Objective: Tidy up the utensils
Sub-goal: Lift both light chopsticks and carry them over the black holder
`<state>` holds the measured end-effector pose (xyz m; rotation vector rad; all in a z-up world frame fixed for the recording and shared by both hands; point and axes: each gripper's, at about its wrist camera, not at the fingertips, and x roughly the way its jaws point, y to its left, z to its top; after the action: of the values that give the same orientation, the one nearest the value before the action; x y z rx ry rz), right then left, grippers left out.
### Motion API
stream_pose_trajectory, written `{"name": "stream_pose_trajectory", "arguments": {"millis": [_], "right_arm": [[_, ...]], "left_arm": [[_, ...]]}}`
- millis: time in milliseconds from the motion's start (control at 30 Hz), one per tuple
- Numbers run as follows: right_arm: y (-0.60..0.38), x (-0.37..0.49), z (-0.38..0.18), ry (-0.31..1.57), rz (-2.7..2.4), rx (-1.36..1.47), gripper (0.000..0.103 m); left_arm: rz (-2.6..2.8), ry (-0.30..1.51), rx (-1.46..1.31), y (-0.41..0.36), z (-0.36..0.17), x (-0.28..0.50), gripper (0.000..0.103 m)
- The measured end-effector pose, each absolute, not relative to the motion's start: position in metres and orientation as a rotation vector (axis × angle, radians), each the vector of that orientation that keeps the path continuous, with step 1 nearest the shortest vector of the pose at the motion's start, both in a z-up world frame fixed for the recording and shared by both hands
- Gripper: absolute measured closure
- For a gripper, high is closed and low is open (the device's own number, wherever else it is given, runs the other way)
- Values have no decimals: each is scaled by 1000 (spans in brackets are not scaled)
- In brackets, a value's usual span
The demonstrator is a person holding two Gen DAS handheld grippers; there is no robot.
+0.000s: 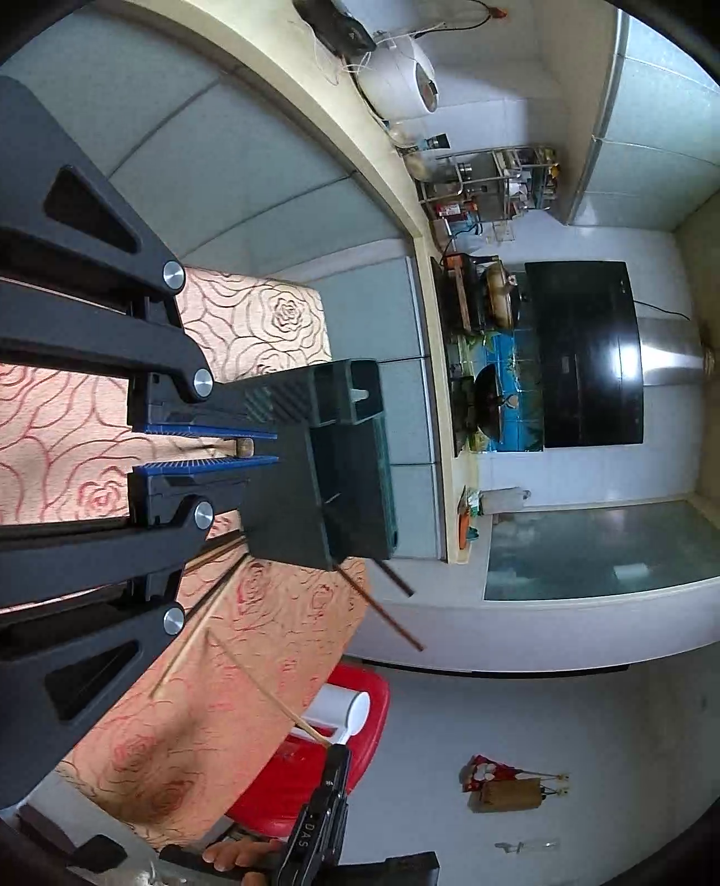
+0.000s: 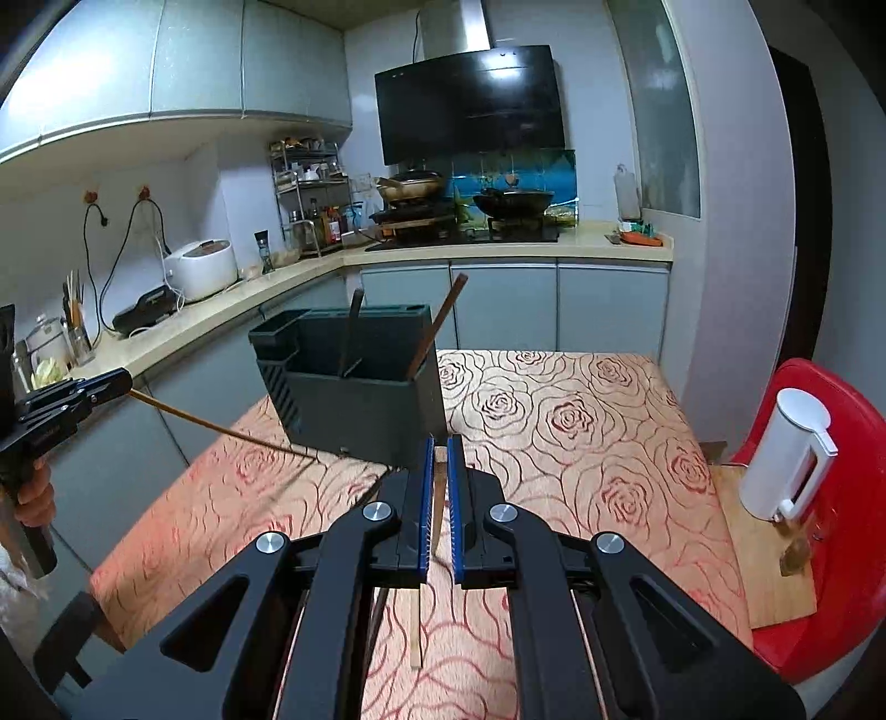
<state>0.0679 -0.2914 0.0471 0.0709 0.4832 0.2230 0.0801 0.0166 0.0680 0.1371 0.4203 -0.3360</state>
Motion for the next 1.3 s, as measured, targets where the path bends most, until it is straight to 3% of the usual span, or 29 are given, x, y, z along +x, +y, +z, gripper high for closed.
{"name": "stream_pose_trajectory", "arguments": {"millis": [733,1300], "right_arm": [[-285,126,152,431,272,91,97],[-274,182,190,437,264,103,97]], "left_arm": [[-386,409,134,3,174,139,97],[-329,335,104,-39,249,198,97]]}}
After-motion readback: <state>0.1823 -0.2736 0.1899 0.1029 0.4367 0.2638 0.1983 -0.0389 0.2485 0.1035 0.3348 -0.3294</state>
